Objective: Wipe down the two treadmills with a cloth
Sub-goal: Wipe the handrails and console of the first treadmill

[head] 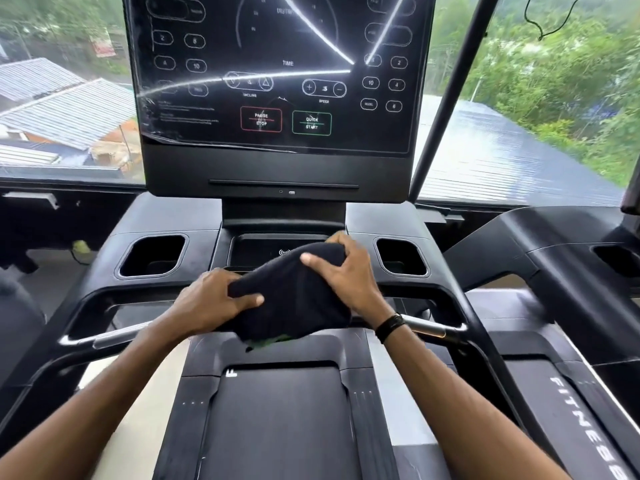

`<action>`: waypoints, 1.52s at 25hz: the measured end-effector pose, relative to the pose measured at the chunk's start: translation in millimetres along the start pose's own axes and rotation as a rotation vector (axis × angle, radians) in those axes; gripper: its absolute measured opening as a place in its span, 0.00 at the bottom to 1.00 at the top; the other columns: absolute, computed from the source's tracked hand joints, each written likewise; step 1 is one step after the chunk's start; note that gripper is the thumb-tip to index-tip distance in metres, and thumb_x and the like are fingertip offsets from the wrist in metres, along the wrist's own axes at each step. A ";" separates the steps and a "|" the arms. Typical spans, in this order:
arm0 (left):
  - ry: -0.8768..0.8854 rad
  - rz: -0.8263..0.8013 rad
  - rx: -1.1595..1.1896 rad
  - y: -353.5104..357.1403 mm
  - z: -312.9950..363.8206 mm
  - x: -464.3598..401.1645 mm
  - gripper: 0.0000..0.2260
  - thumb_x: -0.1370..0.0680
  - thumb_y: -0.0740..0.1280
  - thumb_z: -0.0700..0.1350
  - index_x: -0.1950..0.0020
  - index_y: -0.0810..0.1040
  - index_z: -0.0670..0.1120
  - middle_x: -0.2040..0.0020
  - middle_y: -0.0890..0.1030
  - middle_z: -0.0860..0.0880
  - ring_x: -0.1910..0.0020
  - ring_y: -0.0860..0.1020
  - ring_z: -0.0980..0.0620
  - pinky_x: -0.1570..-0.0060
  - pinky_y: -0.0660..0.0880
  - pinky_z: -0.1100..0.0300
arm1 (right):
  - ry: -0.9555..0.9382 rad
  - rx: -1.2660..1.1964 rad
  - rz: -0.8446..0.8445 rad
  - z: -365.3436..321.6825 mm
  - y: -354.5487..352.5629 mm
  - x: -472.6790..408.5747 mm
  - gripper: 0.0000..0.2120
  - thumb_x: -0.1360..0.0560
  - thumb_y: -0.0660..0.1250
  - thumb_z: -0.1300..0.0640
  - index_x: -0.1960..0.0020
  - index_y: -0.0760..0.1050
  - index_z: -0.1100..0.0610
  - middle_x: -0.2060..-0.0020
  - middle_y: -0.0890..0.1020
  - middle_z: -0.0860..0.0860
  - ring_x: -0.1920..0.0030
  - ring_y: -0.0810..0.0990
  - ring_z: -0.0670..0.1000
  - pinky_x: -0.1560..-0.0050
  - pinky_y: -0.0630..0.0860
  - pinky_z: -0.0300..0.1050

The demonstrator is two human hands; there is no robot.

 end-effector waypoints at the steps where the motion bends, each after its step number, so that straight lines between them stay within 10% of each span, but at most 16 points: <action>1: -0.034 0.034 0.049 -6.7 -5.8 0.5 0.09 0.32 0.73 0.62 0.63 0.81 0.59 0.68 0.81 0.56 0.64 0.79 0.49 0.59 0.76 0.51 | -0.009 0.006 0.035 -1.1 -6.1 -7.0 0.15 0.31 0.79 0.55 0.62 0.71 0.52 0.70 0.74 0.42 0.69 0.72 0.39 0.64 0.69 0.35; 13: -0.017 0.352 0.391 -66.7 15.5 -0.5 0.07 0.25 0.74 0.46 0.60 0.82 0.46 0.72 0.76 0.46 0.79 0.75 0.47 0.79 0.70 0.64 | -0.095 0.090 0.042 -41.3 -12.4 -34.4 0.14 0.28 0.76 0.52 0.61 0.71 0.51 0.67 0.77 0.43 0.66 0.73 0.40 0.63 0.71 0.35; 24: 0.074 0.365 0.474 -80.6 66.6 -13.5 0.08 0.27 0.76 0.47 0.60 0.81 0.44 0.69 0.82 0.43 0.78 0.80 0.43 0.71 0.74 0.57 | -0.121 0.215 0.166 -58.2 -60.1 -50.2 0.16 0.29 0.75 0.45 0.58 0.74 0.54 0.64 0.80 0.47 0.62 0.77 0.49 0.58 0.77 0.53; 33: 0.246 0.248 0.386 -51.8 196.6 -51.4 0.15 0.28 0.78 0.47 0.59 0.78 0.37 0.69 0.81 0.43 0.79 0.80 0.45 0.80 0.73 0.60 | -0.141 0.391 0.307 -71.6 -191.1 -32.3 0.16 0.28 0.76 0.47 0.60 0.73 0.56 0.67 0.76 0.46 0.65 0.72 0.44 0.64 0.68 0.37; 38: 0.343 0.194 0.401 -33.5 252.6 -58.3 0.14 0.28 0.78 0.46 0.59 0.77 0.37 0.68 0.82 0.42 0.79 0.80 0.44 0.84 0.67 0.63 | -0.110 0.525 0.361 -80.8 -254.5 -11.9 0.17 0.27 0.74 0.43 0.59 0.72 0.55 0.65 0.78 0.51 0.63 0.74 0.49 0.61 0.70 0.47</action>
Point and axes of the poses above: each hand's wrist, its own x-axis away from the middle knuckle, its own y-axis out of the palm, z = x × y, the point moved 8 cm from there along -x, towards the middle knuckle
